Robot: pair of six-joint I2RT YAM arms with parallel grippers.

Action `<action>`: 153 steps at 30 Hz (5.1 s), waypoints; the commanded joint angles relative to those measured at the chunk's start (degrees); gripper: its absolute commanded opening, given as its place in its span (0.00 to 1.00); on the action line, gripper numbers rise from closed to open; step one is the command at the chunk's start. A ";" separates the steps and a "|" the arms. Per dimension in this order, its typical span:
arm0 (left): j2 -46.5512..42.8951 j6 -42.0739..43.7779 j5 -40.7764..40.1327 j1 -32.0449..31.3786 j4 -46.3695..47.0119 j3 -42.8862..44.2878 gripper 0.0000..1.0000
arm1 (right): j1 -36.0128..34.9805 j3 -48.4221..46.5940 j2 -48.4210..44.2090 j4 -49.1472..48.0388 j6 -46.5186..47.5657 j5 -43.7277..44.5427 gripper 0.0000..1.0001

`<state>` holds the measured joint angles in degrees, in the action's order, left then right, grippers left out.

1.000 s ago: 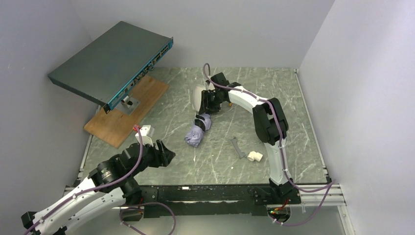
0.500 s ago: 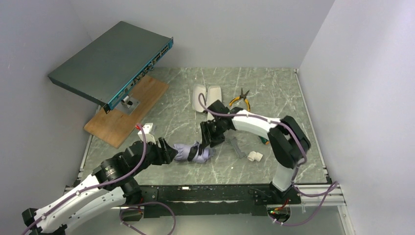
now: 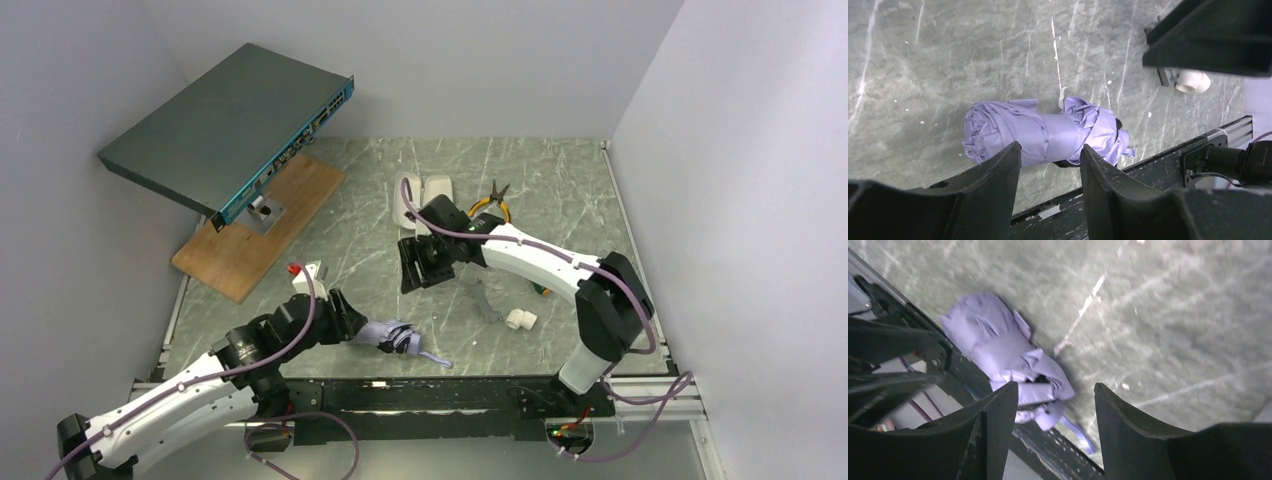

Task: Open the umbrella

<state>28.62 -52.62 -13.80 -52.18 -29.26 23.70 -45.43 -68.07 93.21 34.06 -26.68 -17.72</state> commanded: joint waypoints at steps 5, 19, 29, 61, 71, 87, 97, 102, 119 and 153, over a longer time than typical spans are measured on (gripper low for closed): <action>-3.72 -7.42 0.52 0.14 2.40 -4.41 0.49 | -0.51 -5.24 8.60 -6.07 -0.43 -4.14 0.59; -4.01 -13.28 1.62 0.15 7.71 -14.69 0.45 | -8.96 7.28 3.68 -16.55 -8.65 -10.99 0.59; -4.66 -14.56 2.36 0.08 11.36 -18.82 0.42 | -12.01 8.15 5.33 -23.01 -12.55 -12.72 0.59; -0.29 0.44 5.27 0.15 10.54 -11.32 0.84 | -13.46 5.85 -10.12 -11.53 -11.47 7.62 0.69; 13.69 4.34 11.33 0.12 18.92 -8.68 0.75 | -4.15 10.82 -16.11 -9.92 -11.28 8.17 0.78; 23.28 9.45 9.86 0.64 26.52 -1.29 0.00 | 0.09 16.60 -19.83 -14.60 -12.41 6.84 0.81; 35.48 10.31 26.41 12.59 44.62 3.72 0.00 | 9.75 19.91 -18.84 -21.93 -15.29 -2.09 0.89; 45.88 13.50 31.91 16.58 38.66 13.38 0.36 | 10.75 20.54 -18.26 -21.39 -14.52 -2.77 0.89; 40.46 19.05 4.46 6.50 4.79 30.01 0.97 | 18.47 17.51 -20.92 -15.01 -13.47 4.67 1.00; 51.49 13.89 0.24 -5.90 6.68 27.91 0.00 | 21.95 20.02 -25.14 -18.17 -13.40 -6.94 1.00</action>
<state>88.27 -42.37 -19.84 -57.84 -26.76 53.36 -23.70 -47.92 70.08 20.03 -40.03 -18.68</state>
